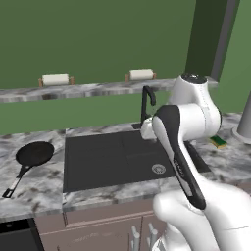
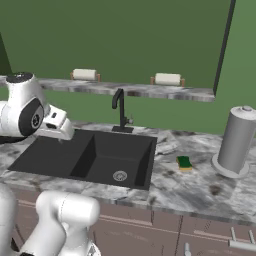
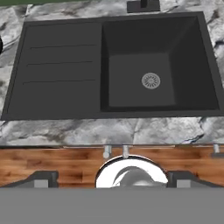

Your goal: Pick the pan and sponge and place them into the sink. Then turn on the water.

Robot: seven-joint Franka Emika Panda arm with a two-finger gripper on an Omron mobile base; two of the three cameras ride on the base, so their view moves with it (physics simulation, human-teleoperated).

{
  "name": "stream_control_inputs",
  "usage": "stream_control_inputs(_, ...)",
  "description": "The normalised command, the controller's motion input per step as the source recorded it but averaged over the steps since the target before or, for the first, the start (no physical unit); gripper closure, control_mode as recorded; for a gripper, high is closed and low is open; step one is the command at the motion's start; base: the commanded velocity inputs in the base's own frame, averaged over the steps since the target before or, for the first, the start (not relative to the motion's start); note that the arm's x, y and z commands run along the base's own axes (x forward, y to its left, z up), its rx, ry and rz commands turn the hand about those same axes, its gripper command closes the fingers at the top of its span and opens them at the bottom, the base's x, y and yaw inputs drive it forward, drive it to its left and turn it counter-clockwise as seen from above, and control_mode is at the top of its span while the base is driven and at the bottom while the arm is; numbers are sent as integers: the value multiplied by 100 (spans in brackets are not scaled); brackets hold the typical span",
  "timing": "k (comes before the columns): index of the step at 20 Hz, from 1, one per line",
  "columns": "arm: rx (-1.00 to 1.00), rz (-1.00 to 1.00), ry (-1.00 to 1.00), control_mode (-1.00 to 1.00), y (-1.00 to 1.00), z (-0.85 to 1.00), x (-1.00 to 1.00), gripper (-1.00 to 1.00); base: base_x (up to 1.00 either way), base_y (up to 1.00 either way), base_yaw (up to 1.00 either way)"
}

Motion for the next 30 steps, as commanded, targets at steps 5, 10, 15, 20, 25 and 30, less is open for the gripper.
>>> stream_control_inputs(5, 9, 7, 1, -100, 100, -8, -56, -100, 0, 0, 0)
stream_control_inputs(10, 8, 14, 9, -100, 100, -14, -9, -100, 0, 0, 0)
stream_control_inputs(15, 9, 15, 19, -100, 100, -3, 28, -100, 0, 0, 0)
stream_control_inputs(20, 1, 12, 26, -100, 100, -5, 36, -100, 0, 0, 0)
stream_control_inputs(25, -14, 1, 26, -100, 100, -23, 18, -100, 0, 0, 0)
stream_control_inputs(30, -28, -1, 13, -100, 100, -41, 22, -100, 0, 0, 0)
